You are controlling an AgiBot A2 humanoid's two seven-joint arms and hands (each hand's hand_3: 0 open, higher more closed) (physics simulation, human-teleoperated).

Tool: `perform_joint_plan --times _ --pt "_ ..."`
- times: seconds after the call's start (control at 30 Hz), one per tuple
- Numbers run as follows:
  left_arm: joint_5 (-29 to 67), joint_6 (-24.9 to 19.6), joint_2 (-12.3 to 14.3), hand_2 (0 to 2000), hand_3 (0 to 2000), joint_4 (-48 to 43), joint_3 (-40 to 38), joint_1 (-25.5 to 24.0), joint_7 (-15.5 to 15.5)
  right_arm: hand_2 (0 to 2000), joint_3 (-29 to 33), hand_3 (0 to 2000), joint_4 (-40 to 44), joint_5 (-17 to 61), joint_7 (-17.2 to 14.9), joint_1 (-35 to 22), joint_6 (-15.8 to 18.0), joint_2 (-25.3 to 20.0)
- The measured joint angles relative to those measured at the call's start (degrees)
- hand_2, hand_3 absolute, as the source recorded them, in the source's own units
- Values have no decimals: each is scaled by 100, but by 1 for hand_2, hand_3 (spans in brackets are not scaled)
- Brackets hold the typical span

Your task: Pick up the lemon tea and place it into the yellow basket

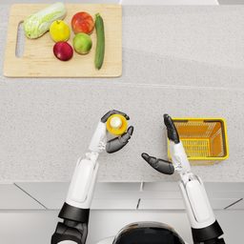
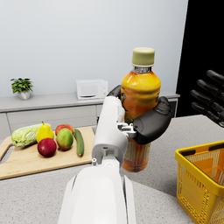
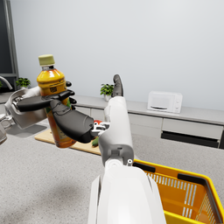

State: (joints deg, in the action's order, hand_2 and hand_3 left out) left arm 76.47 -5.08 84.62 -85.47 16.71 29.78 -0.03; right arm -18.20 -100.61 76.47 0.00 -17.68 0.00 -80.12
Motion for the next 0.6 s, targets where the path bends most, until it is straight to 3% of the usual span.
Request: perform_joint_plan --times 0.1,0.33,0.47,0.5,0.53,0.6 --pt "-1 -9 116 2000 2000 -322 192 88 -8 0 -109 0 338 0 0 -155 0 -138" --pt "1 -48 221 2000 2000 -787 940 46 -16 0 -421 0 1117 817 2 -572 28 -480" --pt "52 -126 130 2000 2000 -751 1145 143 21 0 -412 0 1384 899 -20 -694 560 -500" --pt "53 -63 95 2000 2000 -735 1185 161 4 1361 -404 327 1401 906 -32 -715 604 -492" --pt "58 -28 40 2000 2000 -721 1180 180 -8 2000 -340 653 1419 916 -40 -731 1222 -447" --pt "42 68 -15 2000 2000 -665 1243 210 -47 2000 -334 1307 1406 924 -56 -757 1338 -401"
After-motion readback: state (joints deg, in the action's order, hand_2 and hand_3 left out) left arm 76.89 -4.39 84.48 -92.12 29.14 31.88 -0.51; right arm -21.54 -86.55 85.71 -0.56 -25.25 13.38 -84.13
